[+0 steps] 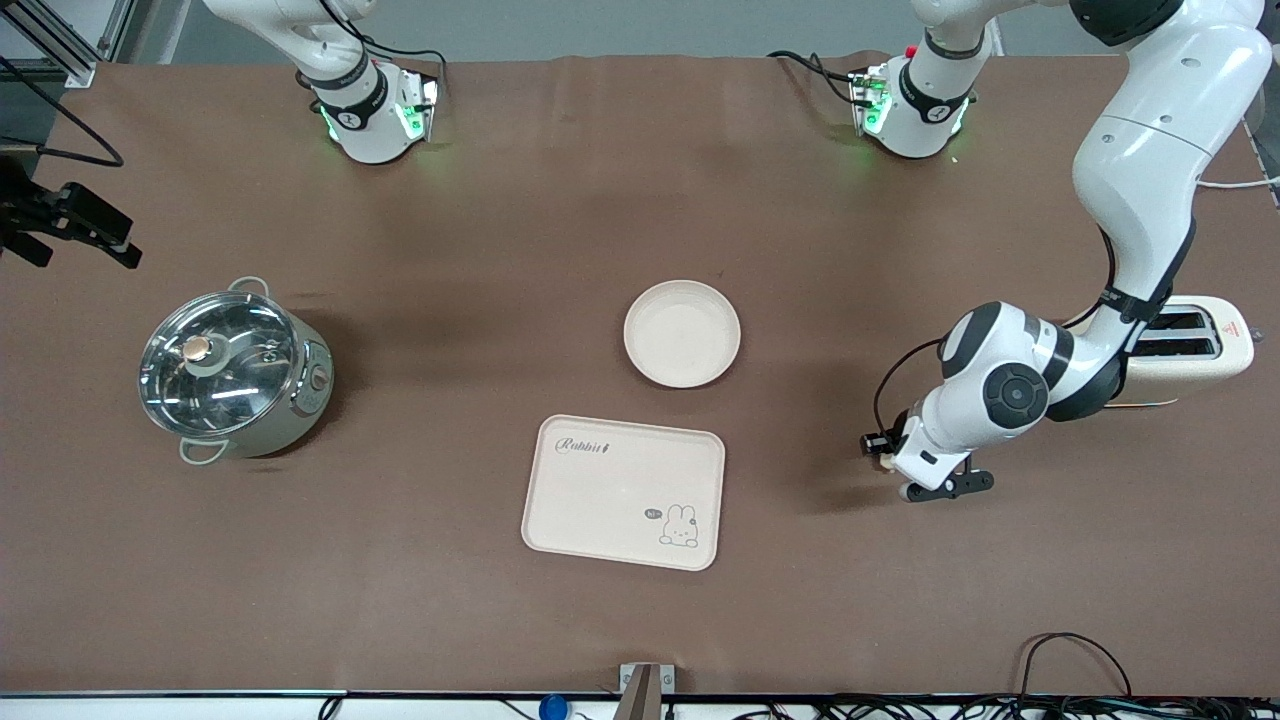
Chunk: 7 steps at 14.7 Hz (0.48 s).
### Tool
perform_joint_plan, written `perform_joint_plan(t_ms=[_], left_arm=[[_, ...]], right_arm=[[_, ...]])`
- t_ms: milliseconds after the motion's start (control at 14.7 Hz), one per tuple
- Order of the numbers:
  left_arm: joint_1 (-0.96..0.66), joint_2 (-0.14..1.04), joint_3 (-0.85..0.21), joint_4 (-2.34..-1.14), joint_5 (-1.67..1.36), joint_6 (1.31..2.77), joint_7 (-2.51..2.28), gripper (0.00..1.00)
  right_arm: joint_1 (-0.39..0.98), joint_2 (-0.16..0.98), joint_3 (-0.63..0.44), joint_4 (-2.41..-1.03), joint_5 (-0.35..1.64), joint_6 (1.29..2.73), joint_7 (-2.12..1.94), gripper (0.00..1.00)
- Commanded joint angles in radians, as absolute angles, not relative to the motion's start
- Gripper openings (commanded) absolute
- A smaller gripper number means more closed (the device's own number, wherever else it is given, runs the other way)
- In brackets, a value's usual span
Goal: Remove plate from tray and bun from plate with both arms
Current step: 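Carry the bun with the left gripper toward the toaster, then lower the bun onto the table and open the left gripper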
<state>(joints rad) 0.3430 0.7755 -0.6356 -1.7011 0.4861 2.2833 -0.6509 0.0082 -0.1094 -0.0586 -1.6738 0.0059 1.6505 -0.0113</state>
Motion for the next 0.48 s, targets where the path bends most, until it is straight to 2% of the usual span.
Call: perform_joint_plan(t_ms=[0, 136, 407], left_arm=[[0.341, 0.767, -0.634, -1.671, 0.502, 2.281, -0.65, 1.0], [0.345, 0.735, -0.637, -1.669, 0.505, 2.249, -0.646, 1.0], [0.344, 0.62, -0.682, -1.596, 0.5, 2.044, -0.638, 1.0]], right_arm=[[0.014, -0.11, -0.054, -1.666, -0.009, 1.64, 0.002, 1.0], [0.017, -0.109, -0.055, -1.664, -0.009, 1.643, 0.002, 1.0], [0.015, -0.11, -0.054, -1.666, -0.009, 1.64, 0.002, 1.0]])
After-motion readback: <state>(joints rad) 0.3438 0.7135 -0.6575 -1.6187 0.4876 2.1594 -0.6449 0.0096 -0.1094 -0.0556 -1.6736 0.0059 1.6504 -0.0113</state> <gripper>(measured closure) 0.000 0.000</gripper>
